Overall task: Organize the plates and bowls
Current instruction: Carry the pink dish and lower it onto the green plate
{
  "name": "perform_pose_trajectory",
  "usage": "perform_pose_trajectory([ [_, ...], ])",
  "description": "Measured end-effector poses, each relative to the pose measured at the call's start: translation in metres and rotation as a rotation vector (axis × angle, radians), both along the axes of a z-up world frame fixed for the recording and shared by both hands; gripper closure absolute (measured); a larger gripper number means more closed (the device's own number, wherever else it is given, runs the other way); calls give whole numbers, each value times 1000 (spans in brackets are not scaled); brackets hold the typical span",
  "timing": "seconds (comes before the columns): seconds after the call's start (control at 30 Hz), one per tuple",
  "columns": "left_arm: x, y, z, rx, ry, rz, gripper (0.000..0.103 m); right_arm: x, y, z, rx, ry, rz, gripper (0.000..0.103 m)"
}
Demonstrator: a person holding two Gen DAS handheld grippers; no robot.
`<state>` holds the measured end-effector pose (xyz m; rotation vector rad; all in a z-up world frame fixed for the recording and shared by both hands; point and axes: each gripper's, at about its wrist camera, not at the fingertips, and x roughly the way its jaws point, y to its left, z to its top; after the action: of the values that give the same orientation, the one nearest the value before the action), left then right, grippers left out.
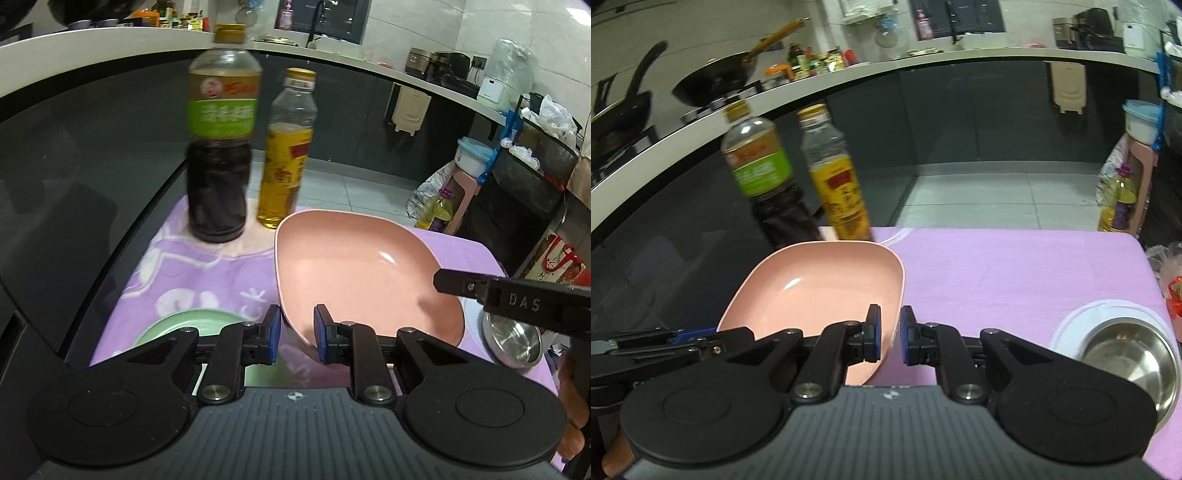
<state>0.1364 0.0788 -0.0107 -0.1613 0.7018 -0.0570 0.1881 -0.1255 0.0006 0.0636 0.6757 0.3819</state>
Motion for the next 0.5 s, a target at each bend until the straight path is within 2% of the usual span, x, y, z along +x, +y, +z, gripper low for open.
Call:
perform_pose_trajectory([
  [0.5,-37,50,-2,7,-42,73,85,-18,64,1,-71,-7,93,92],
])
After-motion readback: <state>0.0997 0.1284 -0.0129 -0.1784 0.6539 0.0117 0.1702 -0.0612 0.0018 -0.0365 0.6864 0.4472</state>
